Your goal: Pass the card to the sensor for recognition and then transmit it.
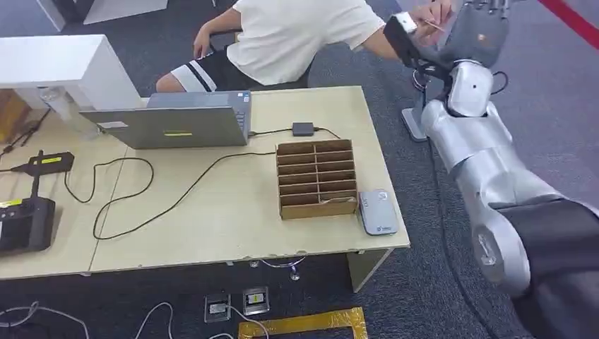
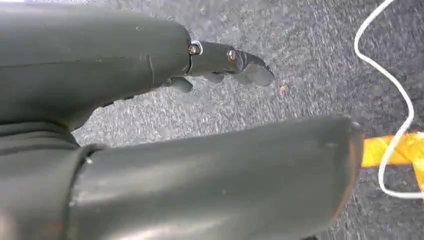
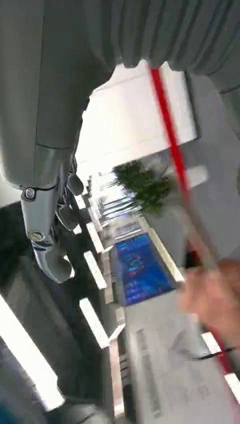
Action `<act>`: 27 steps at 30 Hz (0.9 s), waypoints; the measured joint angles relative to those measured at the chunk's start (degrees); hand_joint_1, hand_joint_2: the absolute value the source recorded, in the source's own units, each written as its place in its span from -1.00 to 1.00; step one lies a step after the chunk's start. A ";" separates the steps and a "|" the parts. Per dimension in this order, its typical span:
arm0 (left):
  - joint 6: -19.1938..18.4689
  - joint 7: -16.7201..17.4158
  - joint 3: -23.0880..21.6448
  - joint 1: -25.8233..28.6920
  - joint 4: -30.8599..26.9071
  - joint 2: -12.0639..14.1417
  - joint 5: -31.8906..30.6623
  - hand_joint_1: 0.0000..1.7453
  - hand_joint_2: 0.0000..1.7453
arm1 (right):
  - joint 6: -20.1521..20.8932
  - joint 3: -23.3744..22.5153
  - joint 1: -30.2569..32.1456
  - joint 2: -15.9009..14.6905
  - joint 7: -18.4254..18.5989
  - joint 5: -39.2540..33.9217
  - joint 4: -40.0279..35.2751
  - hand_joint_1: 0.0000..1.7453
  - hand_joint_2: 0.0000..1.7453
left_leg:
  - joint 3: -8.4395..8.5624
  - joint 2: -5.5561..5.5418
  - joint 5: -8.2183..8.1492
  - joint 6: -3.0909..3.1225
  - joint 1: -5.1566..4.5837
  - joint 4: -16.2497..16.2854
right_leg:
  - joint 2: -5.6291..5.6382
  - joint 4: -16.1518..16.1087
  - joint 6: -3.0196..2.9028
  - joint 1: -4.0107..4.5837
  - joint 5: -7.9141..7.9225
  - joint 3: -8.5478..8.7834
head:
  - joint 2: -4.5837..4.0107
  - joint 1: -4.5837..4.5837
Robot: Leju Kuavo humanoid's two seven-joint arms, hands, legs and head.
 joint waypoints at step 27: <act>0.04 0.07 -0.13 -0.21 0.07 -0.22 0.00 -1.00 -1.00 | 18.95 44.74 10.79 -17.88 19.66 -32.05 -59.80 -1.00 1.00 | -0.83 0.68 0.16 -0.15 0.05 0.07 | 0.66 0.04 -0.06 0.02 0.58 -0.82 | 0.00 0.46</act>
